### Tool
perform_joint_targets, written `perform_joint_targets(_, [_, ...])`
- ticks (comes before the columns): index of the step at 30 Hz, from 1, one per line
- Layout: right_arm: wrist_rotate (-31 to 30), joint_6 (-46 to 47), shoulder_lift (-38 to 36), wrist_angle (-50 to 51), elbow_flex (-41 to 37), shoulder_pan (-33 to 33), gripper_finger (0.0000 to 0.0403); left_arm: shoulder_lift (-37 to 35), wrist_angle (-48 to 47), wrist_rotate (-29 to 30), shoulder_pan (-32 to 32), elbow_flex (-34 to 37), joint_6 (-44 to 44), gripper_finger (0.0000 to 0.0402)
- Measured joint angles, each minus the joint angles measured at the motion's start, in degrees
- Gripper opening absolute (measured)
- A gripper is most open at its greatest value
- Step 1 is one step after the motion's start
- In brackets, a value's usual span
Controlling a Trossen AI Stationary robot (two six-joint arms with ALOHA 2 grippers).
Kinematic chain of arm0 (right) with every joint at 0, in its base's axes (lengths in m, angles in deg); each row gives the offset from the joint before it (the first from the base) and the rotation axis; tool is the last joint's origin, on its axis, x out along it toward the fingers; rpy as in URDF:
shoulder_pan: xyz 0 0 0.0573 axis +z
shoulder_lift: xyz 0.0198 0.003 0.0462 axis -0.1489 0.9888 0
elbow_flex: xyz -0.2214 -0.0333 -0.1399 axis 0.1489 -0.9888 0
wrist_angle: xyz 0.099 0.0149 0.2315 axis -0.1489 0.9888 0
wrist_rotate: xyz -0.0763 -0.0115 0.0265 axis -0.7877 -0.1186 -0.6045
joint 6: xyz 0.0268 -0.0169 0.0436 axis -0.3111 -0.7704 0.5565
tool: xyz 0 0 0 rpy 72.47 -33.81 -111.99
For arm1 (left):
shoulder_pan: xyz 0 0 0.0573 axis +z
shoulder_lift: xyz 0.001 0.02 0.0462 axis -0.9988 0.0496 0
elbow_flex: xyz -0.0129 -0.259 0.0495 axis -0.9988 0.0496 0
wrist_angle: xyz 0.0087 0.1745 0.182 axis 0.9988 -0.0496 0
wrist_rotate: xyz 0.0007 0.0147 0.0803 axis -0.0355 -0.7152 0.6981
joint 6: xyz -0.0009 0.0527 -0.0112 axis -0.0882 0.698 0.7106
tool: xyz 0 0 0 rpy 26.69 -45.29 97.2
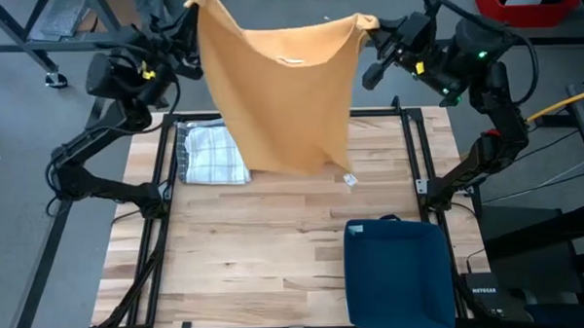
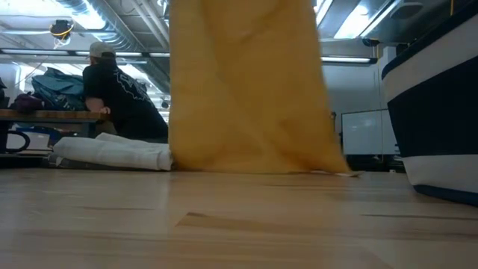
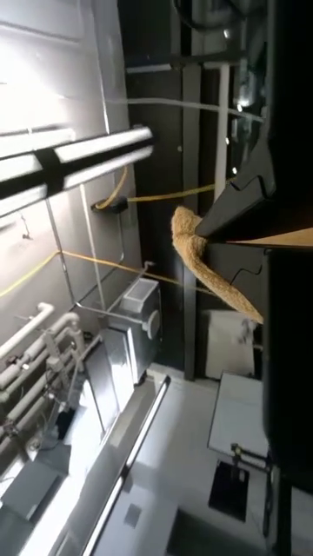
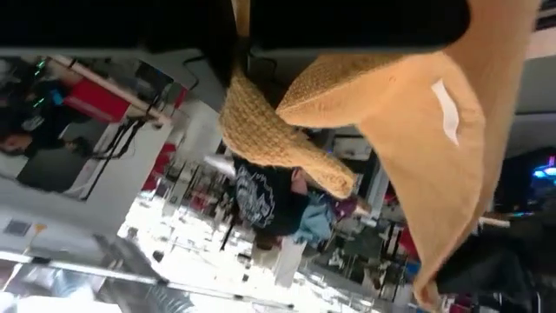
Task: Fold towel
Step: Fold the yellow towel
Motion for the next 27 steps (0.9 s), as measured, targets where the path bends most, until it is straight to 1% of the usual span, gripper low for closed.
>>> perform_joint_targets(4, [-2.2, -3.1, 0.0, -2.6, 0.0, 0.0, 0.0005, 0.6, -0.3, 0.0, 3.1, 0.0, -0.5, 0.0000])
perform_joint_targets(6, [-3.3, -4.6, 0.0, -3.4, 0.0, -0.4, 0.0005, 0.7, -0.2, 0.0, 4.8, 0.0, -2.4, 0.0000])
perform_joint_targets(9, [-3.4, -4.8, 0.0, -4.0, 0.0, -2.4, 0.0005, 0.9, 0.6, 0.0, 6.9, 0.0, -6.0, 0.0000])
perform_joint_targets(11, [-3.4, -4.4, 0.0, -3.8, 0.0, -4.2, 0.0005, 1.0, 0.7, 0.1, 7.9, 0.0, -6.6, 0.0000])
perform_joint_targets(18, [3.7, -3.0, 1.3, -3.9, 0.0, -9.8, 0.0005, 3.1, 2.6, 0.0, 10.8, 0.0, -6.5, 0.0000])
perform_joint_targets(20, [4.2, -2.9, 1.7, -3.9, 0.0, -11.3, 0.0005, 3.9, 3.3, -0.1, 11.9, 0.0, -7.2, 0.0000])
perform_joint_targets(25, [4.3, -2.9, 2.2, -4.5, 0.0, -14.4, 0.0005, 6.2, 8.5, -1.2, 14.4, 0.0, -11.4, 0.0000])
perform_joint_targets(27, [5.9, -2.9, 2.2, -5.7, 0.0, -15.5, 0.0005, 7.0, 10.9, -1.9, 15.4, 0.0, -13.1, 0.0000])
